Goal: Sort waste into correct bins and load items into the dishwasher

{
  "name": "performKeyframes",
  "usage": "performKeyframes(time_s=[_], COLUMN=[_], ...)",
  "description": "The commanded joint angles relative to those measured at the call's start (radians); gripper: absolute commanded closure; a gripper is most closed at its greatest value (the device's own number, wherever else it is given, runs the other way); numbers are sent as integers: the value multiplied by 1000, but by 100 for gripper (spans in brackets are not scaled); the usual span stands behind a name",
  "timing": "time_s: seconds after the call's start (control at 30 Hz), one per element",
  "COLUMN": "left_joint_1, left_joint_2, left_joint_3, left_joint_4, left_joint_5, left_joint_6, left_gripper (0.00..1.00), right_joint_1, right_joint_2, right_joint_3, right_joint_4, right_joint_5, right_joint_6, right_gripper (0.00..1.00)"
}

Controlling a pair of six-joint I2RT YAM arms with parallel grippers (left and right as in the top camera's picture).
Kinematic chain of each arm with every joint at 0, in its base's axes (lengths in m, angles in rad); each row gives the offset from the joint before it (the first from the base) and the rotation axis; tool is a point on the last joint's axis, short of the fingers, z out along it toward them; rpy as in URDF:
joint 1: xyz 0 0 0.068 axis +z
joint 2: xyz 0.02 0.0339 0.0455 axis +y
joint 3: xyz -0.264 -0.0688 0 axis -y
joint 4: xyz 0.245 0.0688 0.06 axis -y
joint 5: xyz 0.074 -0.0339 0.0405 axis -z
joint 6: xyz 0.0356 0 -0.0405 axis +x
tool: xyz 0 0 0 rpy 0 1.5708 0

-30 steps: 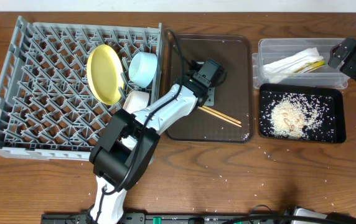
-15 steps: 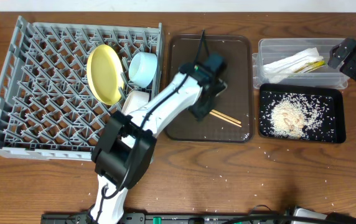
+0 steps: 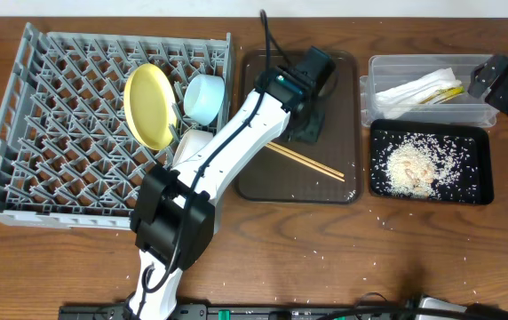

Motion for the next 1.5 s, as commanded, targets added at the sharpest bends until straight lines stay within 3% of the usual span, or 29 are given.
performKeyframes(time_s=[0.0,0.43,0.7,1.47], left_joint_1=[4,4,3,0], left_joint_2=[34,167,222,233], left_joint_3=[-3,-23,-23,-74], left_joint_4=[40,76,76,95], left_joint_5=[-226,-257,-257,-257], left_joint_6=[-304,-832,-1002,-1041], left_gripper=[57,61,61,60], right_joint_1=[-2,-2,-2,-2], right_joint_2=[-2,-2,-2,-2], right_joint_3=[13,13,13,13], right_joint_4=[-1,-1,-1,-1], right_joint_5=[-4,-4,-4,-4], right_joint_6=[13,13,13,13], right_gripper=[1,1,1,1])
